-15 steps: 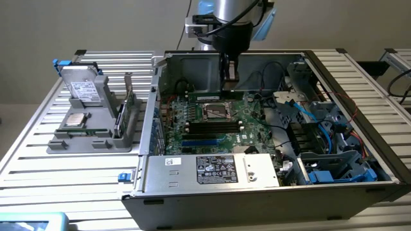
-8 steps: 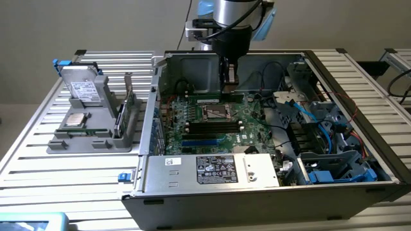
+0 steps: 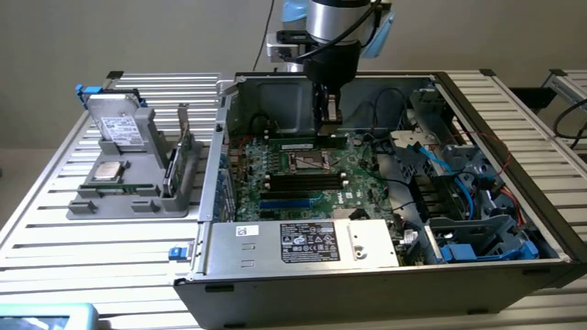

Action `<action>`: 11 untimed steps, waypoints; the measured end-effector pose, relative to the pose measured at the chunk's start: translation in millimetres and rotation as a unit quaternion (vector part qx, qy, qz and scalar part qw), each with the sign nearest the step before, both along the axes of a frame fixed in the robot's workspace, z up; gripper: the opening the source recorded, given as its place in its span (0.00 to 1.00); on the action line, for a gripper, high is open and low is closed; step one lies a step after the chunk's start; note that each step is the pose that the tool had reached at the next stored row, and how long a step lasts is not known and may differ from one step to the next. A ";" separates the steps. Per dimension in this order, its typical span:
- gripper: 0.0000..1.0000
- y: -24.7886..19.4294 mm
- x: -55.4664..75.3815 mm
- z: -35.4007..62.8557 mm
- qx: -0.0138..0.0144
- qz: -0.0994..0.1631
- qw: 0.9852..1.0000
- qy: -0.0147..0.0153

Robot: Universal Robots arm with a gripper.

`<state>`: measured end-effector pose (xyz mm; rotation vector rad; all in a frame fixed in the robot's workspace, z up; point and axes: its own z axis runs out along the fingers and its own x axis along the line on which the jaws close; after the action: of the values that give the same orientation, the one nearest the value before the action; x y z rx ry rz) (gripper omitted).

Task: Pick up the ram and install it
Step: 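Insert the ram into the slot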

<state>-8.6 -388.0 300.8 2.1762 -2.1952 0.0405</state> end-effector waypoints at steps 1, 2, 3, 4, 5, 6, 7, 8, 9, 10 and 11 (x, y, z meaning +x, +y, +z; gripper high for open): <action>0.12 -0.2 1.5 -0.2 0.000 0.000 1.000 0.000; 0.12 -0.3 1.7 -0.5 0.000 0.000 1.000 0.000; 0.12 -0.3 1.8 -1.1 0.000 0.000 1.000 0.000; 0.12 -0.2 1.8 -1.9 -0.001 0.000 1.000 0.000; 0.12 -0.3 1.8 -2.8 -0.001 0.000 1.000 0.000; 0.12 -0.3 1.8 -3.6 -0.001 0.000 1.000 0.000; 0.12 -0.4 1.8 -4.2 -0.001 0.000 1.000 0.000; 0.12 -0.5 1.8 -4.9 -0.001 0.000 1.000 0.000; 0.12 -0.5 1.8 -5.9 -0.002 0.000 1.000 0.001; 0.12 -0.5 1.8 -6.8 -0.003 0.000 1.000 0.001; 0.12 -0.5 1.8 -7.3 -0.003 0.000 1.000 0.002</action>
<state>-6.8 -388.5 293.5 2.1715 -2.1892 0.0437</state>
